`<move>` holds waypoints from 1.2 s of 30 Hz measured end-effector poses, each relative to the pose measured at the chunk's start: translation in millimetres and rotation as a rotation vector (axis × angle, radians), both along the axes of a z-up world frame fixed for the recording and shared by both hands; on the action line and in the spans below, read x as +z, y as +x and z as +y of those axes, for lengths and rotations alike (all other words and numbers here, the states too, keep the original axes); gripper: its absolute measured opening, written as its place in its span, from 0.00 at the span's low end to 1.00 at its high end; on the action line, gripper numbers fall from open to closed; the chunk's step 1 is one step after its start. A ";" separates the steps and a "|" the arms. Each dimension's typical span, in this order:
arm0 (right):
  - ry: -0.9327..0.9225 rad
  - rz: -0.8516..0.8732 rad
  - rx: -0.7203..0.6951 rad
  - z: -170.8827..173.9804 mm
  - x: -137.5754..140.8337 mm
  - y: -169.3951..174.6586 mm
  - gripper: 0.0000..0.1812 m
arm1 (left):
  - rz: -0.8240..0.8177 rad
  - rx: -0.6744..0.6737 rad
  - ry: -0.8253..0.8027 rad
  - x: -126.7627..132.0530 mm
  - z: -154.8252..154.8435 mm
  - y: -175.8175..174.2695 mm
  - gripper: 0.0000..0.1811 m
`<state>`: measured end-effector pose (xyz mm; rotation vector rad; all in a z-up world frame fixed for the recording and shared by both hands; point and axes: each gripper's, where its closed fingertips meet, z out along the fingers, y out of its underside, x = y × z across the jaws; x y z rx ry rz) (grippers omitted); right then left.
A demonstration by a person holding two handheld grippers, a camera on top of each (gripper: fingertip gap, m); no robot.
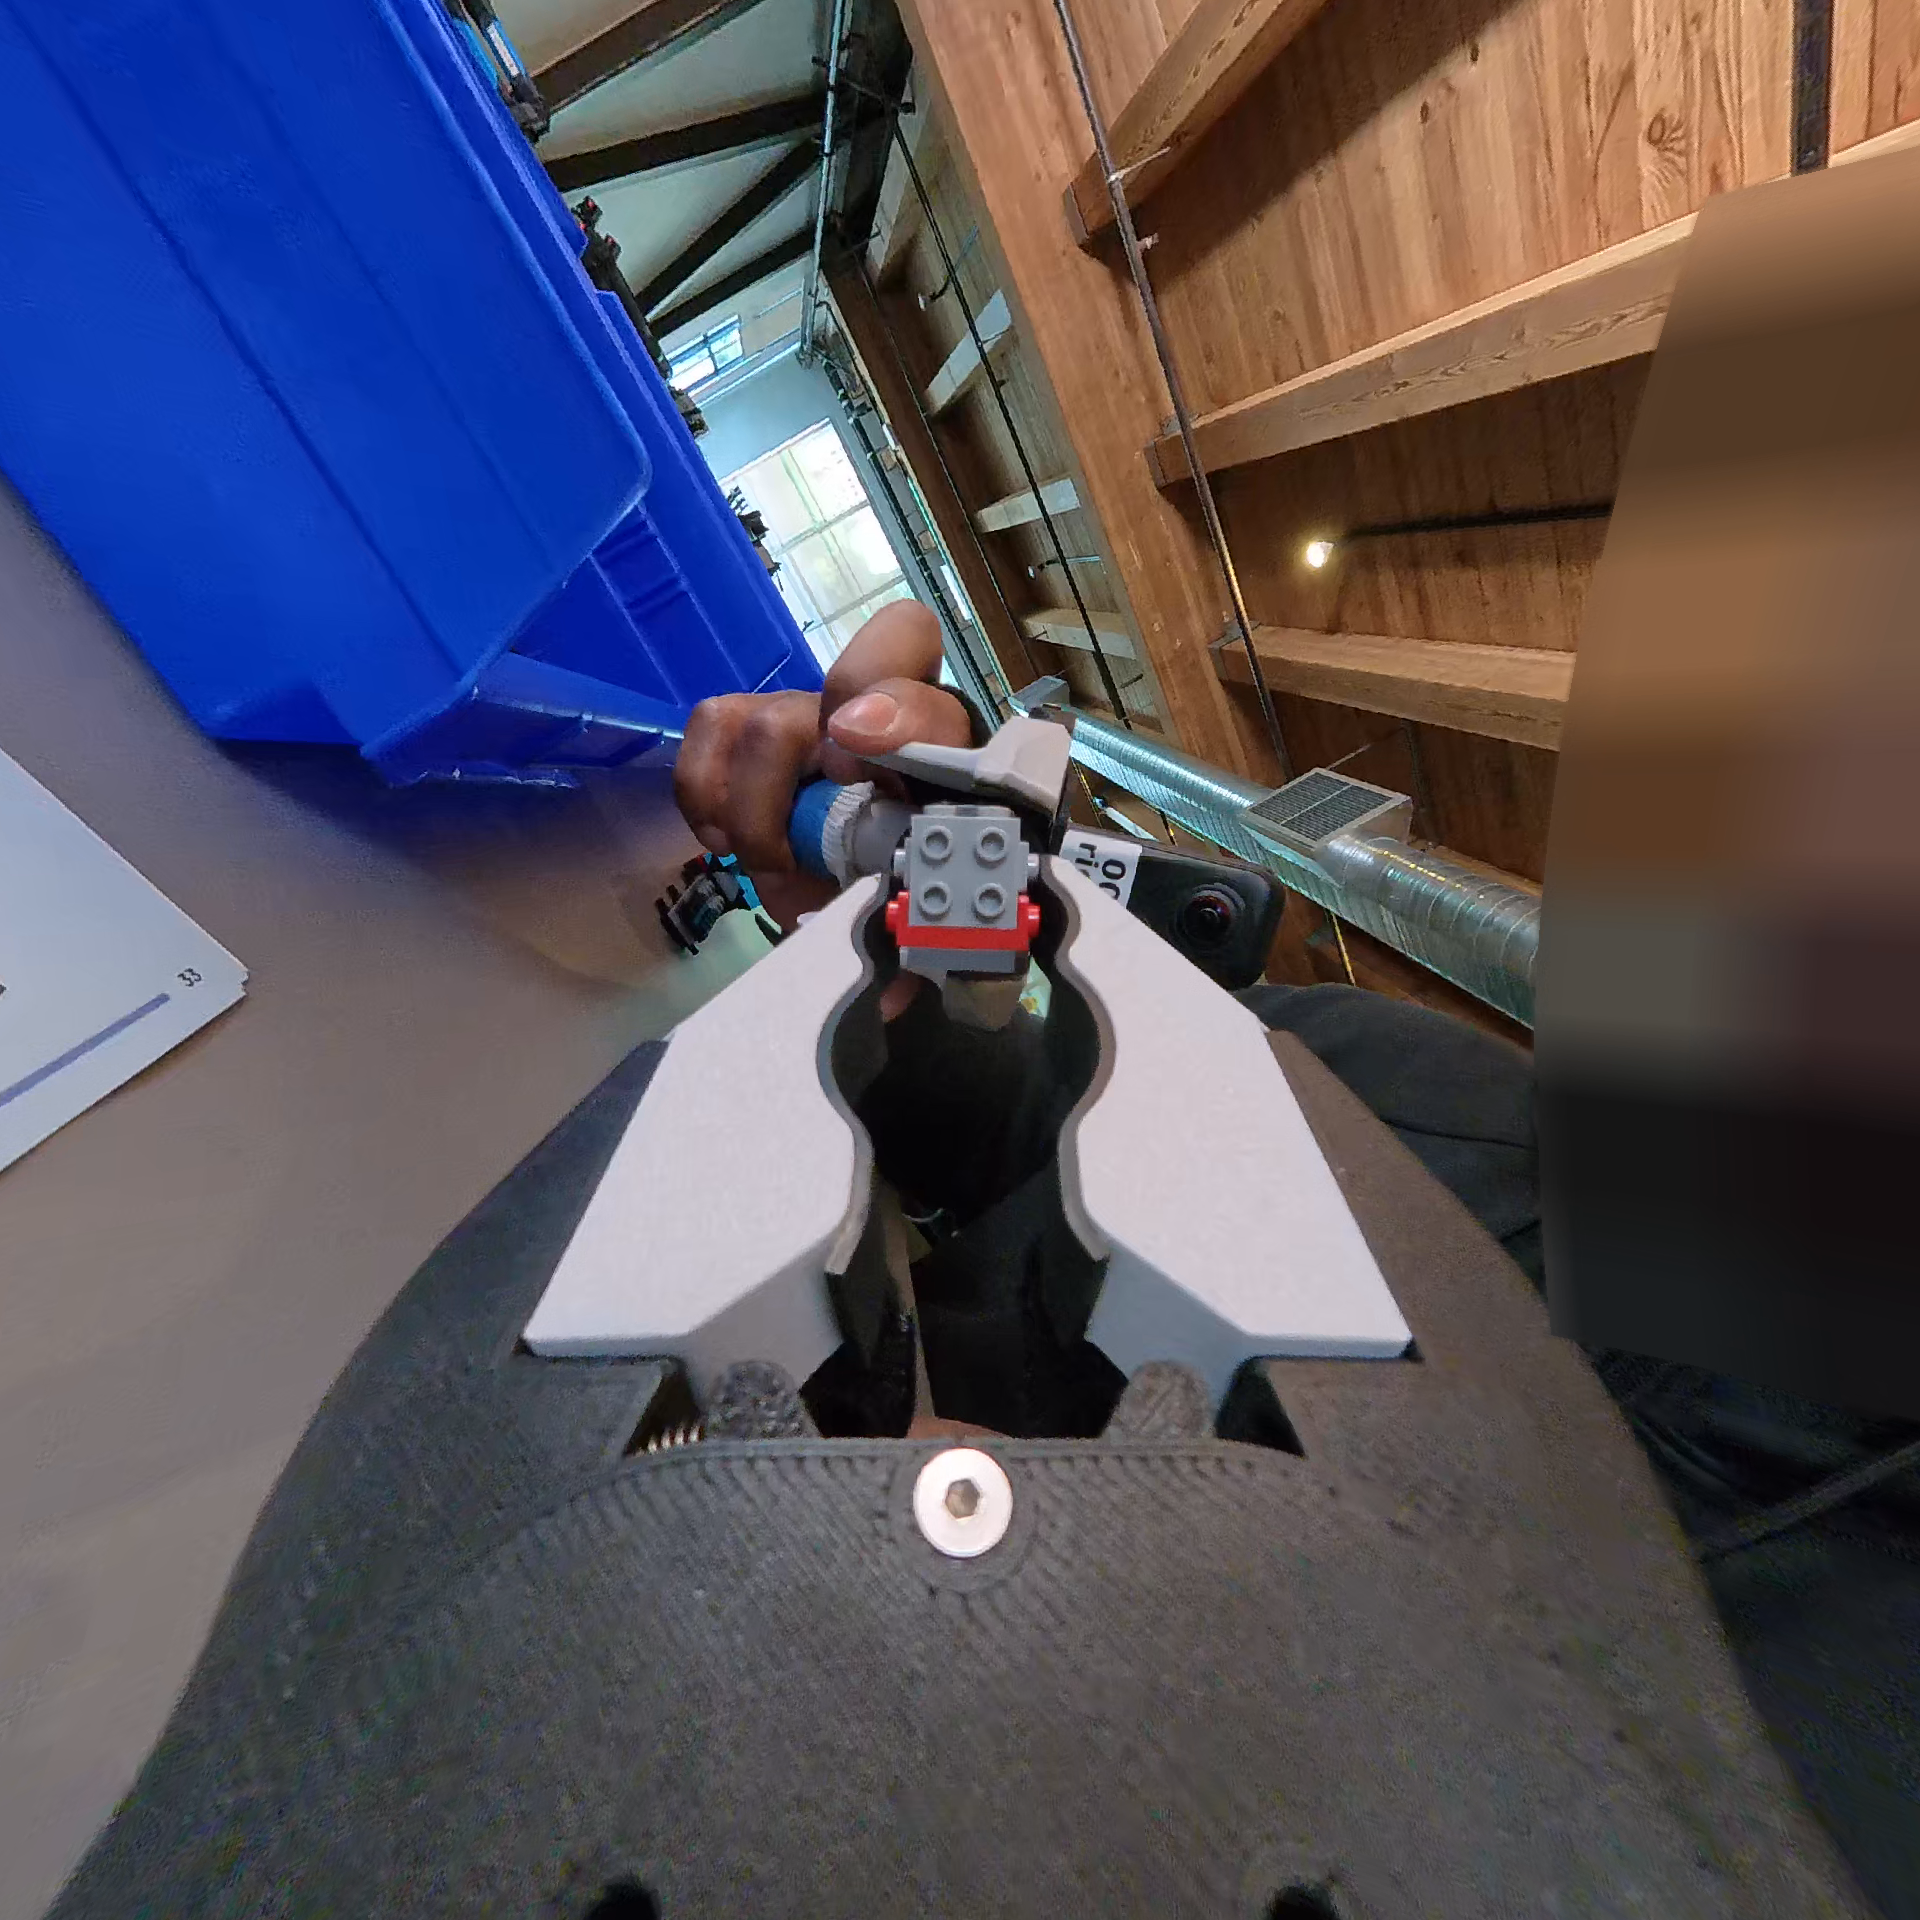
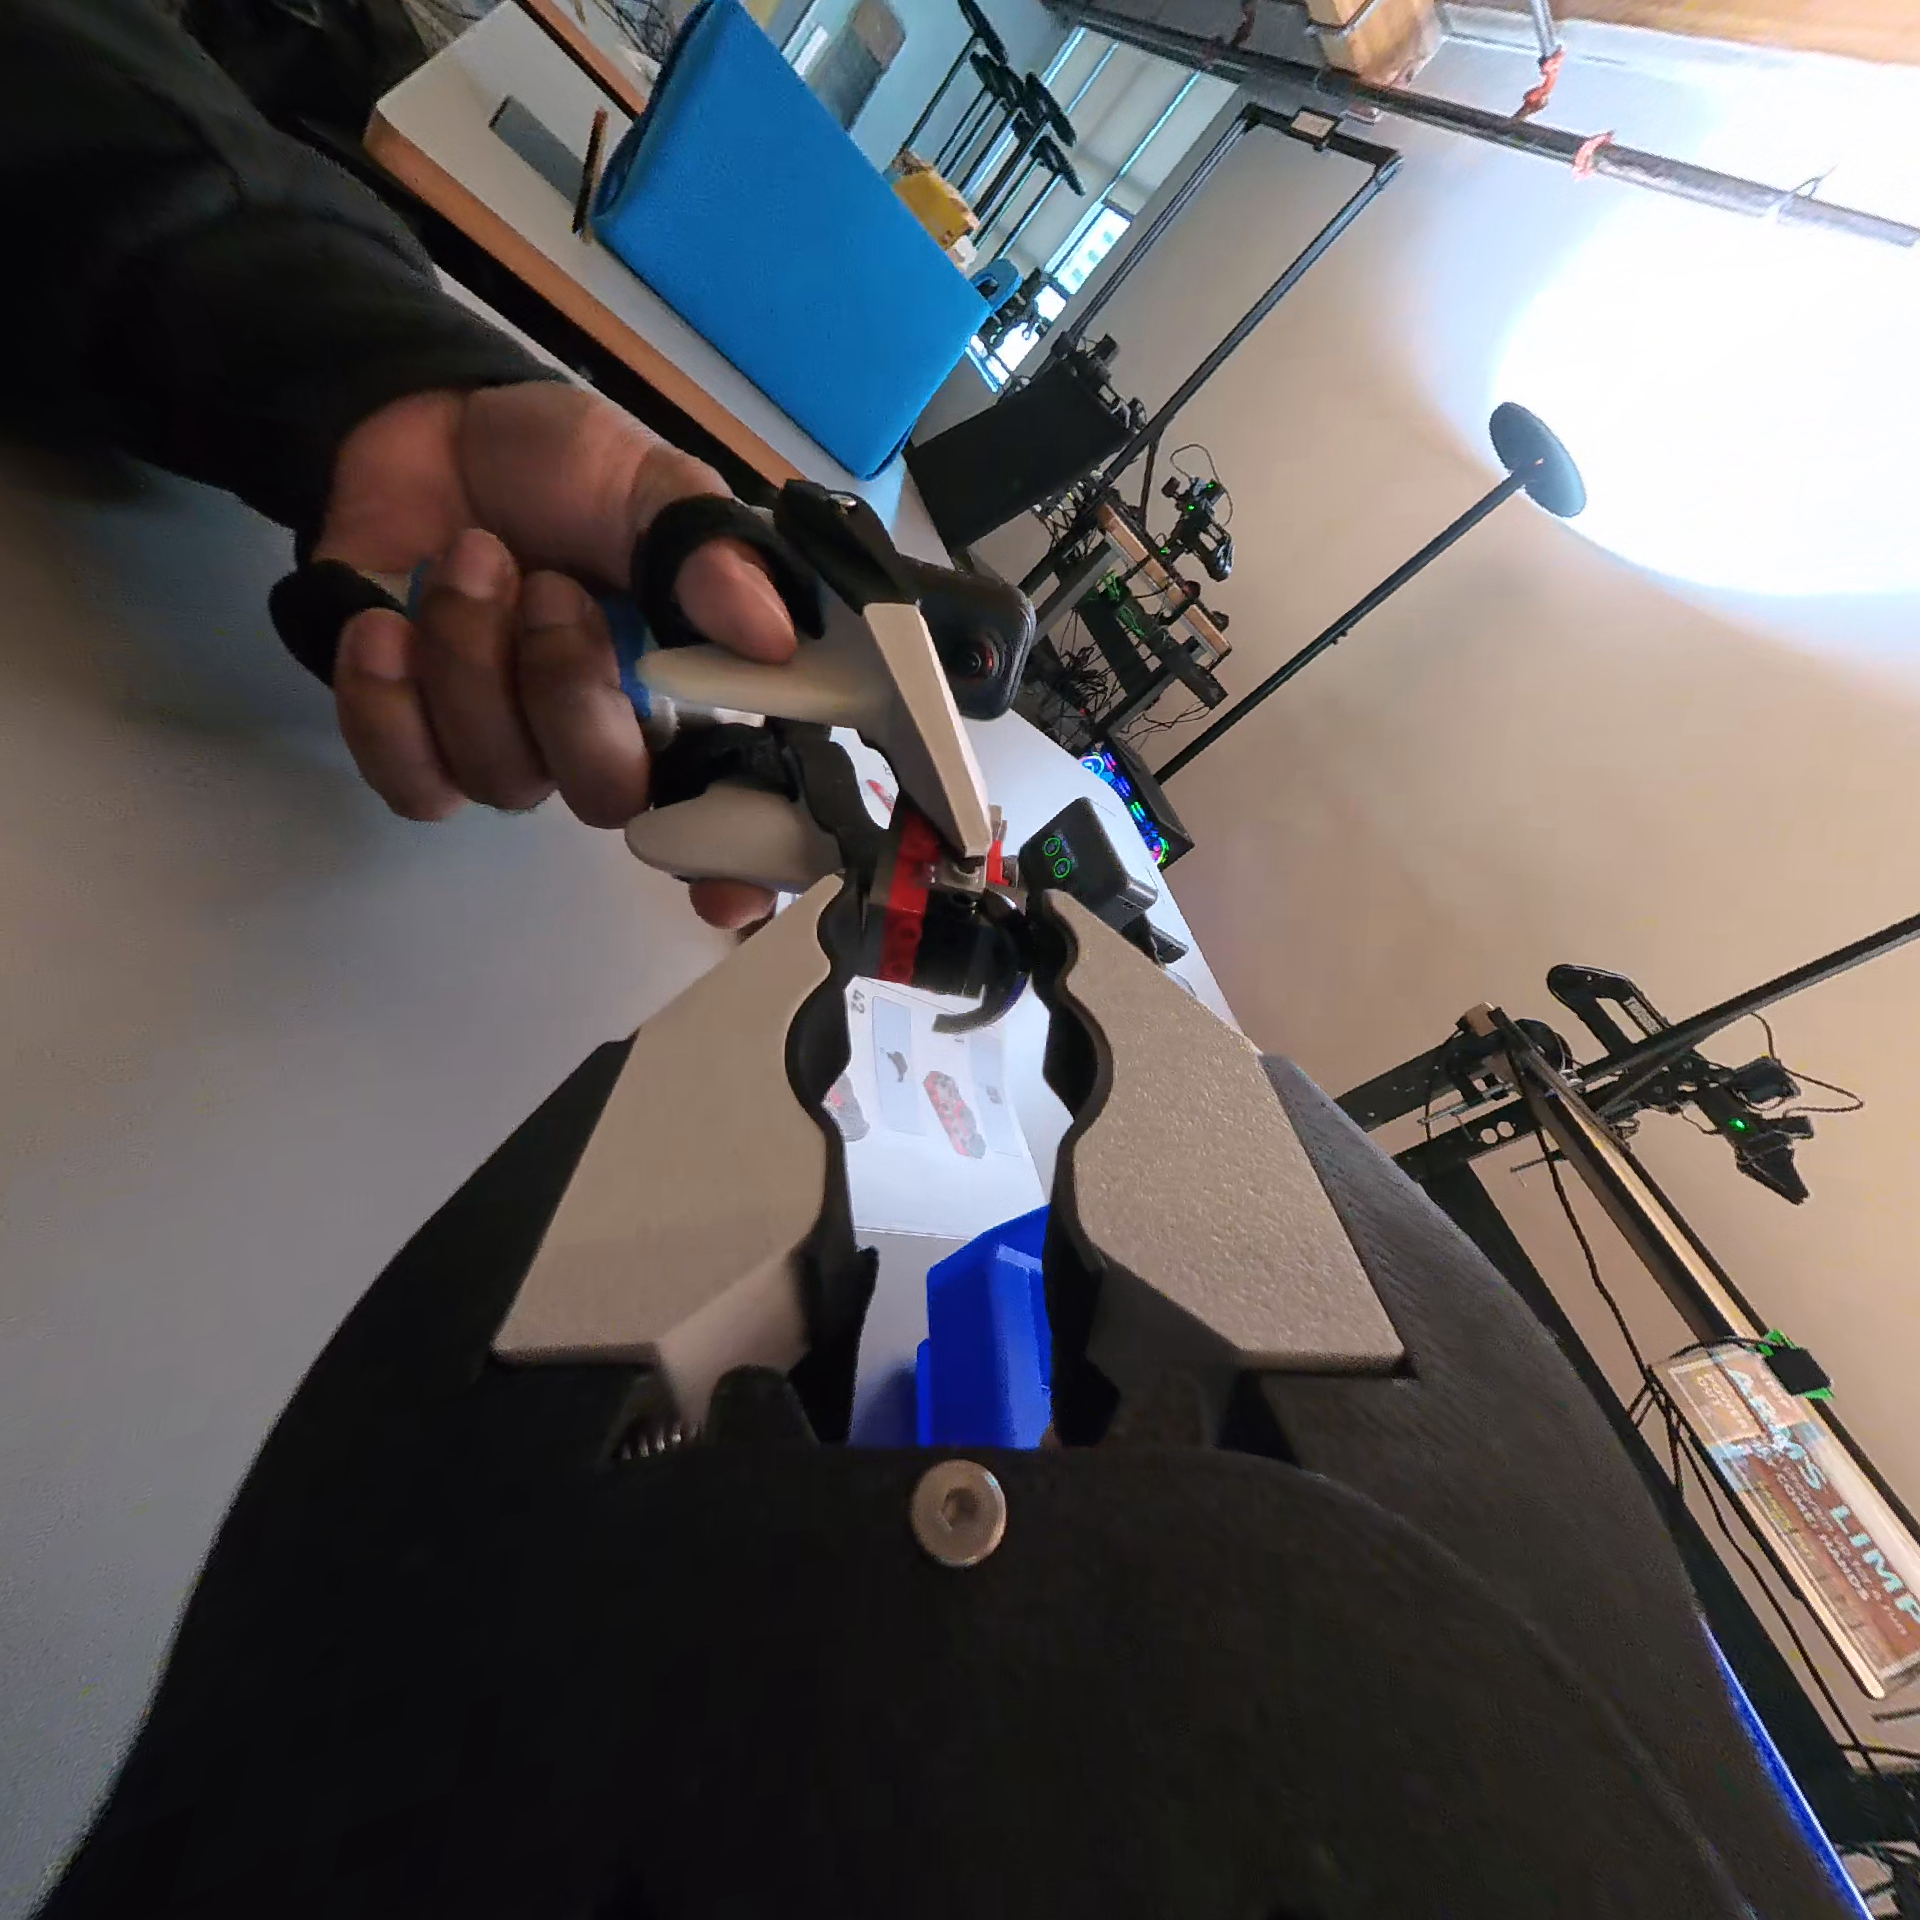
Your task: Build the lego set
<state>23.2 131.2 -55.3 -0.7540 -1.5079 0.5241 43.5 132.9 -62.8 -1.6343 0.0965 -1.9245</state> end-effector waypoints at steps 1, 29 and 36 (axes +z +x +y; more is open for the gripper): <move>-0.002 0.000 0.005 -0.7 -1.3 0.9 0.17 | 0.002 -0.003 -0.004 -0.4 -0.4 0.3 0.14; -0.042 0.040 0.039 -4.9 0.4 3.6 0.17 | -0.007 -0.009 0.024 4.0 -3.1 2.3 0.14; -0.054 0.032 0.056 -7.5 1.1 5.1 0.20 | -0.014 -0.022 0.053 8.1 -6.1 1.4 0.14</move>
